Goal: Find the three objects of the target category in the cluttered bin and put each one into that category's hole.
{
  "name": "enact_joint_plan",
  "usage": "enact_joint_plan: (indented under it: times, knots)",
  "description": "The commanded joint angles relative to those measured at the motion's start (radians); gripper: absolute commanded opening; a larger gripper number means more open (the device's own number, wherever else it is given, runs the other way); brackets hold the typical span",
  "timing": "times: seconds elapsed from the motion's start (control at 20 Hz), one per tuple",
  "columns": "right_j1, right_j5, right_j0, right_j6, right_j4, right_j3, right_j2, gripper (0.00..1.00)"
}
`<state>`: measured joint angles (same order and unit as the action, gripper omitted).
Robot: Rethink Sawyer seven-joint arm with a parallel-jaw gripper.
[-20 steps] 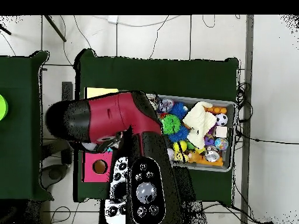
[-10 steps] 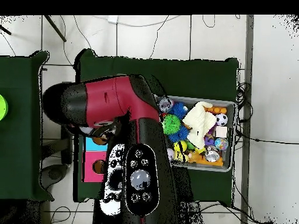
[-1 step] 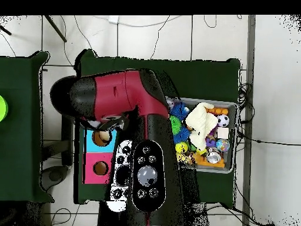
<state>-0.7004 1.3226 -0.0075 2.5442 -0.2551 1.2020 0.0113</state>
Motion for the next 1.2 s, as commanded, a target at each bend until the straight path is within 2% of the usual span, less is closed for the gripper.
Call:
enact_joint_plan:
  times: [0.05,0.8,1.2]
  knots:
    - [0.045,0.121,0.008,0.222,0.048,-0.090,-0.021,0.00]
    - [0.062,0.102,0.031,0.171,0.044,-0.099,-0.076,0.00]
    - [0.053,0.057,0.045,0.158,0.042,-0.061,-0.104,0.00]
